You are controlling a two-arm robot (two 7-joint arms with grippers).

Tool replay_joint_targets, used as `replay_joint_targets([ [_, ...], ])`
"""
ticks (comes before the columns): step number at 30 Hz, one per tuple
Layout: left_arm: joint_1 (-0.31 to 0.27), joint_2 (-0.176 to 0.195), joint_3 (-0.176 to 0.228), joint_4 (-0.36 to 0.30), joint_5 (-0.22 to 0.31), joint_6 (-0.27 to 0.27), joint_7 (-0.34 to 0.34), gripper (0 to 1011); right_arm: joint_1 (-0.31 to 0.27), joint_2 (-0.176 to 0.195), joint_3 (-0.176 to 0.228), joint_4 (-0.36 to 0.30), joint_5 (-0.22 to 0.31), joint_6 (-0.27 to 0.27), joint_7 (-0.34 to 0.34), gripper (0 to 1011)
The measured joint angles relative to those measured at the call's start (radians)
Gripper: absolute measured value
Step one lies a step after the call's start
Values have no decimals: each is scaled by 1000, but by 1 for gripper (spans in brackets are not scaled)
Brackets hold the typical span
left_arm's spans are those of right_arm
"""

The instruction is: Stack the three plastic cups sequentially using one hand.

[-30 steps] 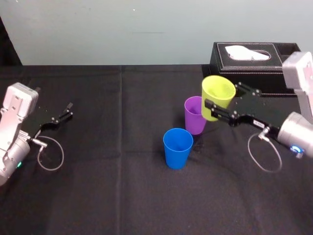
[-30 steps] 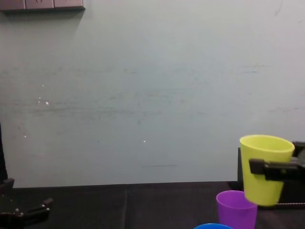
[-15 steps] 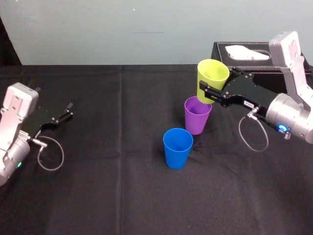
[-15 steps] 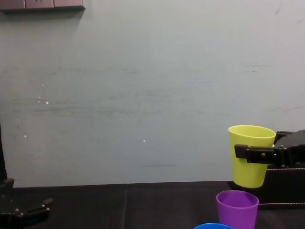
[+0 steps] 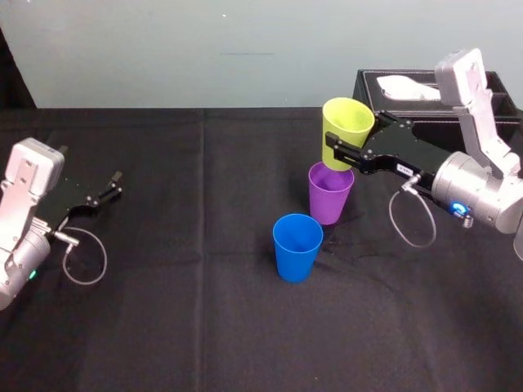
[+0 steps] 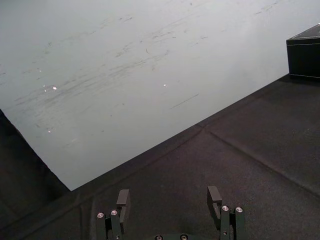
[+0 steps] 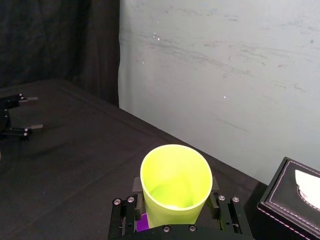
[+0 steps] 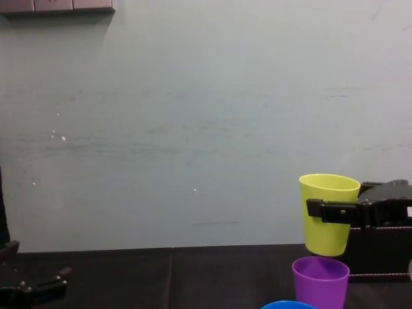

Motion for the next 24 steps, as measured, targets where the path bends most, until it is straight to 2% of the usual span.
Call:
replay_joint_targets([
  [24, 0, 0, 0, 0, 0, 0, 0, 1011, 4, -22, -14, 41, -6, -3, 4, 741],
])
